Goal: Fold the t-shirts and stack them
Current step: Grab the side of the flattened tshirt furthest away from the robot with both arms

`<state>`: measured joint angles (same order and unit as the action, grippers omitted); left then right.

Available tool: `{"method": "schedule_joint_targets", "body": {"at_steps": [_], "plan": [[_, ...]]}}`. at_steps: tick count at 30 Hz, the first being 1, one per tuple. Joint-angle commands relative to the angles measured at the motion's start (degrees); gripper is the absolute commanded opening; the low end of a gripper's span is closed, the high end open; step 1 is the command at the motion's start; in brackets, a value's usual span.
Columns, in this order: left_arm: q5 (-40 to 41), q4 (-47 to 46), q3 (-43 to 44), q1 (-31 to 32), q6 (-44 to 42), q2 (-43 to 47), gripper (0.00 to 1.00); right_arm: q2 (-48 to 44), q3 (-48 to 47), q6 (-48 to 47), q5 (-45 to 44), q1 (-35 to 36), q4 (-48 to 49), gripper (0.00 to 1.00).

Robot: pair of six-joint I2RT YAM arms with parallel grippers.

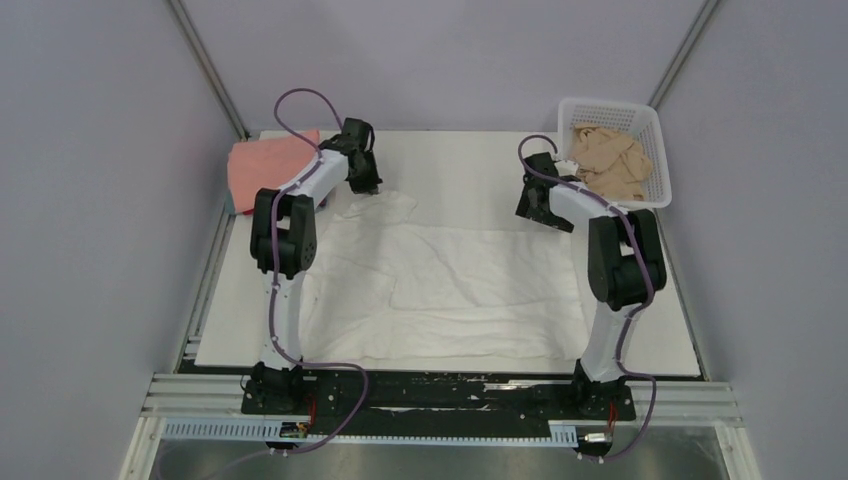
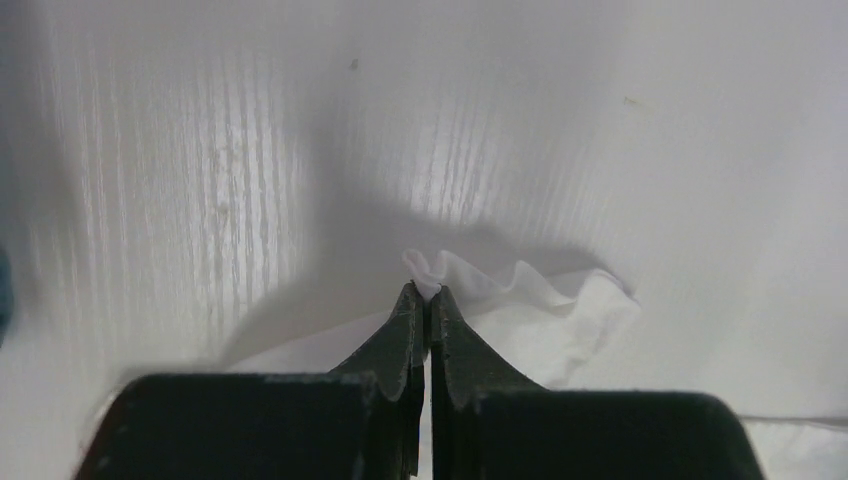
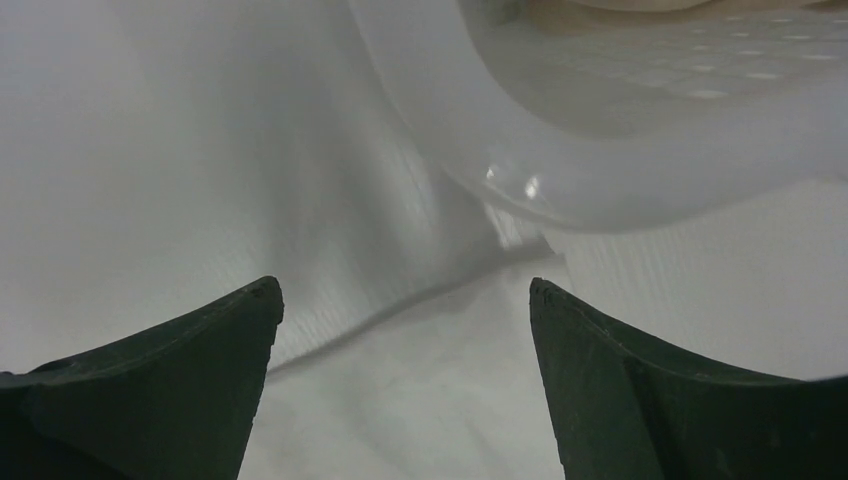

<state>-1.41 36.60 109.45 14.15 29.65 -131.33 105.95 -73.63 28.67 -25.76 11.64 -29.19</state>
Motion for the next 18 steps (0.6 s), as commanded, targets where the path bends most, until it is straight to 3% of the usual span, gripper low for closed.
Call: {"method": "schedule_joint_targets", "body": {"at_steps": [1, 7, 14, 18], "plan": [[2.41, -4.76, -3.25, 0.6, -0.24, 8.06, 0.0, 9.97, -9.55, 2.38, -7.12, -0.39, -11.45, 0.93], [2.45, -6.11, -7.24, 0.81, 0.17, 11.58, 0.0, 15.15, -12.08, 4.6, -9.36, -0.42, -16.16, 0.9], [3.81, -7.58, -11.47, 0.95, 0.92, 14.57, 0.0, 11.16, -6.99, 6.31, -11.49, -0.44, -17.54, 0.85], [3.88, -8.24, -12.97, 0.96, 1.2, 16.03, 0.0, 8.9, -3.87, 7.26, -12.16, -0.41, -17.77, 0.78]]}}
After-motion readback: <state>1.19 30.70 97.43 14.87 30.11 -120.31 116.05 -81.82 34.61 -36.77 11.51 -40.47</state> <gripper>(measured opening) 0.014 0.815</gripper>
